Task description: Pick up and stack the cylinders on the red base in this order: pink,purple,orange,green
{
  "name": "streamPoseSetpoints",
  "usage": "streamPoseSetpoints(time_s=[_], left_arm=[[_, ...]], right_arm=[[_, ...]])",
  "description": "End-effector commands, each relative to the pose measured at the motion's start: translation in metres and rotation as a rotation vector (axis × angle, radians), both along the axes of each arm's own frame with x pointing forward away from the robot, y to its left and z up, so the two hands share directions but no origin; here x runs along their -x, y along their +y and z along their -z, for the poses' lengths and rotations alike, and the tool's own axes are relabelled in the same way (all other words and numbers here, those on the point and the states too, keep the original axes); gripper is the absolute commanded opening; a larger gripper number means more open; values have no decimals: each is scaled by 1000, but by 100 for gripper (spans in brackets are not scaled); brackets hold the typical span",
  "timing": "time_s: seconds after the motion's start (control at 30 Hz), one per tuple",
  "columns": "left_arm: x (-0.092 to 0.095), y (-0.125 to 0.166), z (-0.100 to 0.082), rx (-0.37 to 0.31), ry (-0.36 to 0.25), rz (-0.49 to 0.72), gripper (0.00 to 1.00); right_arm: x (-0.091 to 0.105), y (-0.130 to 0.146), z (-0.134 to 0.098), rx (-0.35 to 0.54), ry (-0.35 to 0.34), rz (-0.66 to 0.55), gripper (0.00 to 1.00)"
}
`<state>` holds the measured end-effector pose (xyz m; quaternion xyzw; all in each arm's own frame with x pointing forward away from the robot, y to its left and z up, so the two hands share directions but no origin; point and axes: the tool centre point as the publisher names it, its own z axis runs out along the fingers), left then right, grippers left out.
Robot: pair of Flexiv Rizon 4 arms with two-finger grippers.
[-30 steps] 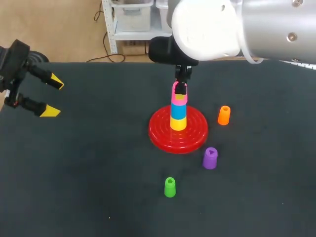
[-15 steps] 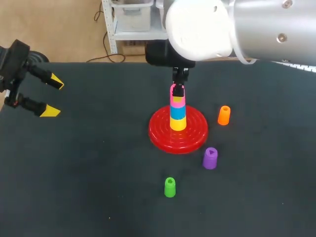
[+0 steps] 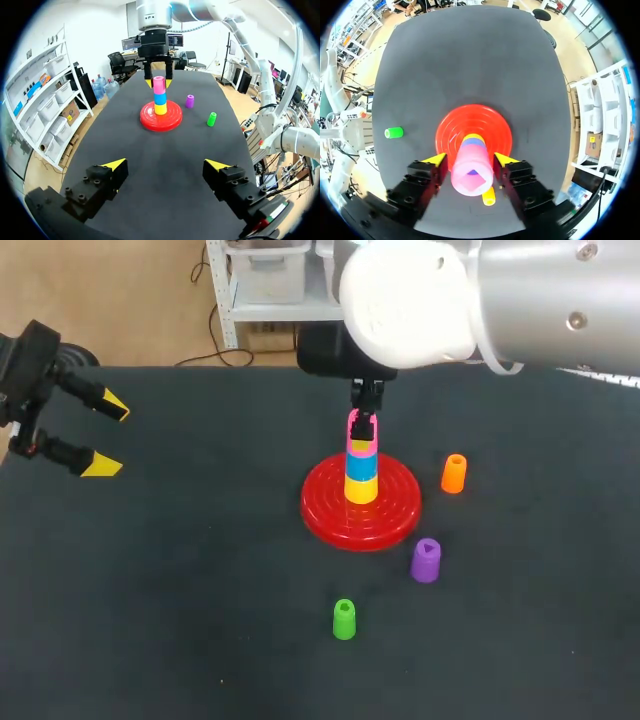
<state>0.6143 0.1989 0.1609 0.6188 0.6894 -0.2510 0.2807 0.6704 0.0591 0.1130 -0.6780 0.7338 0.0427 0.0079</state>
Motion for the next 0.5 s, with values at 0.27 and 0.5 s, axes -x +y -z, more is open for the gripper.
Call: streamPoseSetpoints(time_s=[0.27, 0.5], left_arm=[[1, 1, 1, 2, -4, -1, 100], [1, 1, 1, 2, -4, -1, 100]], right_arm=[[20, -5, -42, -18, -113, -6, 100], [40, -38, -47, 5, -132, 71, 100]])
